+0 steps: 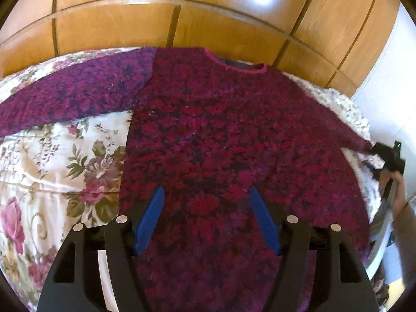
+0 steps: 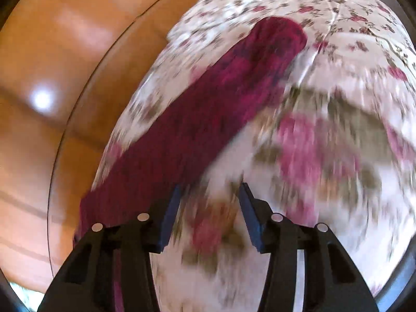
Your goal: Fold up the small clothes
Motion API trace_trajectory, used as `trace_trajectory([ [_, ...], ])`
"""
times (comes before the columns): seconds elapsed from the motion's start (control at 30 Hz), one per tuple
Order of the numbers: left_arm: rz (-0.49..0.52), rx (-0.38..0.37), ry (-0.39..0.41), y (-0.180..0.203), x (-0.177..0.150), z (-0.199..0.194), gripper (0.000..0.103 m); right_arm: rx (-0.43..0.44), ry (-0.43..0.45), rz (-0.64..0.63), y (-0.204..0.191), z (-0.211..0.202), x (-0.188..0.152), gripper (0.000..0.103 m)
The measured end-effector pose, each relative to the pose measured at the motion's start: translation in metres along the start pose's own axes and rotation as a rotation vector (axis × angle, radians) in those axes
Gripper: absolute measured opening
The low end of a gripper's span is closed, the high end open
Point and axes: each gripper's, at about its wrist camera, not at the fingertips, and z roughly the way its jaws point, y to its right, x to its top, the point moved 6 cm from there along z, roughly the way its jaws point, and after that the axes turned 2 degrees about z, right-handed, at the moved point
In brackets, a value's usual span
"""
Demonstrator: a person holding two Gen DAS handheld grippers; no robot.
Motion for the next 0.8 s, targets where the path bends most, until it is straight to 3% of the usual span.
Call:
trace_trajectory([
  [0.13,0.005,0.014,-0.027,-0.003,0.001,0.018,0.069,-0.024,0.043,0.064,0.007,0.015,0.03,0.045],
  [0.23,0.034,0.019,-0.025,0.001,0.003,0.025,0.081,-0.091,0.065,0.025,0.001,0.025,0.044,0.038],
  [0.33,0.044,0.014,-0.015,0.006,0.004,0.031,0.091,-0.153,0.067,-0.058,-0.021,0.034,0.05,0.016],
  [0.47,0.086,0.026,-0.002,0.012,0.003,0.038,0.098,-0.134,0.112,-0.249,-0.079,0.019,0.04,0.013],
  [0.63,0.081,0.011,0.007,0.011,0.004,0.04,0.099,0.004,0.111,-0.458,-0.17,0.01,-0.004,0.013],
  [0.8,0.081,0.016,0.009,0.012,0.004,0.041,0.099,0.147,0.014,-0.659,-0.255,0.021,-0.092,0.012],
])
